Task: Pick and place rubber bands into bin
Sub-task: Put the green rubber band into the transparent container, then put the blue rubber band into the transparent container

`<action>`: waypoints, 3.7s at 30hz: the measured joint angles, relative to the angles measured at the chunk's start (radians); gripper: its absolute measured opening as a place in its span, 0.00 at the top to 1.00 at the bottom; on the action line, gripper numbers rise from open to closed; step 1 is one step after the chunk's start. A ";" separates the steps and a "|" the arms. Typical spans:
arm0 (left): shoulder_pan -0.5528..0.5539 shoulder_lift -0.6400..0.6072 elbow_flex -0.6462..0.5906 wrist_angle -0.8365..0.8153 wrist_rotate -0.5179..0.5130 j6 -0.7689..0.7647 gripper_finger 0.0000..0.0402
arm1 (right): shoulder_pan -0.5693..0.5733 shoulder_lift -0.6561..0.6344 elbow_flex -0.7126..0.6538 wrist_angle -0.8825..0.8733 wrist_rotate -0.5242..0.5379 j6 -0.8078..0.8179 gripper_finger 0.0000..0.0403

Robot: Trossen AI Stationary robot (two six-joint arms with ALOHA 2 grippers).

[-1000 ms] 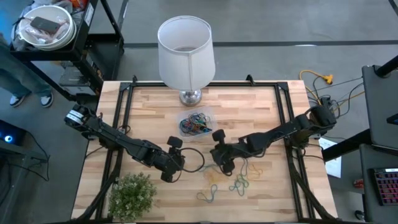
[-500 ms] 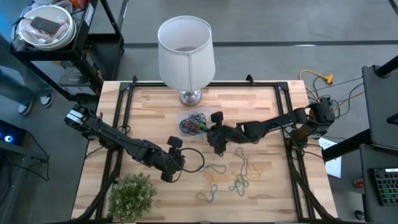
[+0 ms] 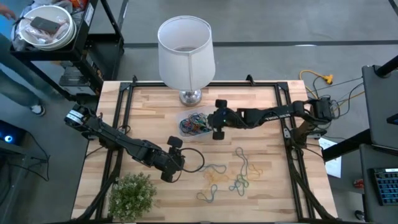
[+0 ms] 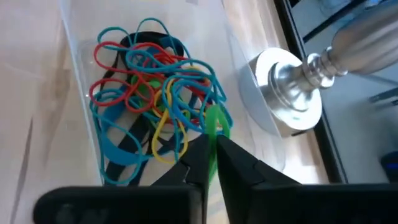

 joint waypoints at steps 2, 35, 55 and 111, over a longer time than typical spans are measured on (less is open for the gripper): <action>0.000 0.000 0.000 0.001 -0.001 0.000 0.65 | -0.006 0.000 -0.006 0.000 -0.007 0.005 0.91; 0.034 0.034 -0.001 0.237 0.085 0.177 0.65 | 0.285 -0.359 -0.019 -0.320 -0.010 0.149 0.82; 0.224 0.330 0.099 0.323 0.458 0.171 0.65 | 0.515 -0.483 -0.073 -0.342 -0.007 0.206 0.83; 0.253 0.513 0.154 0.277 0.537 0.184 0.67 | 0.515 -0.482 -0.078 -0.347 -0.009 0.254 0.84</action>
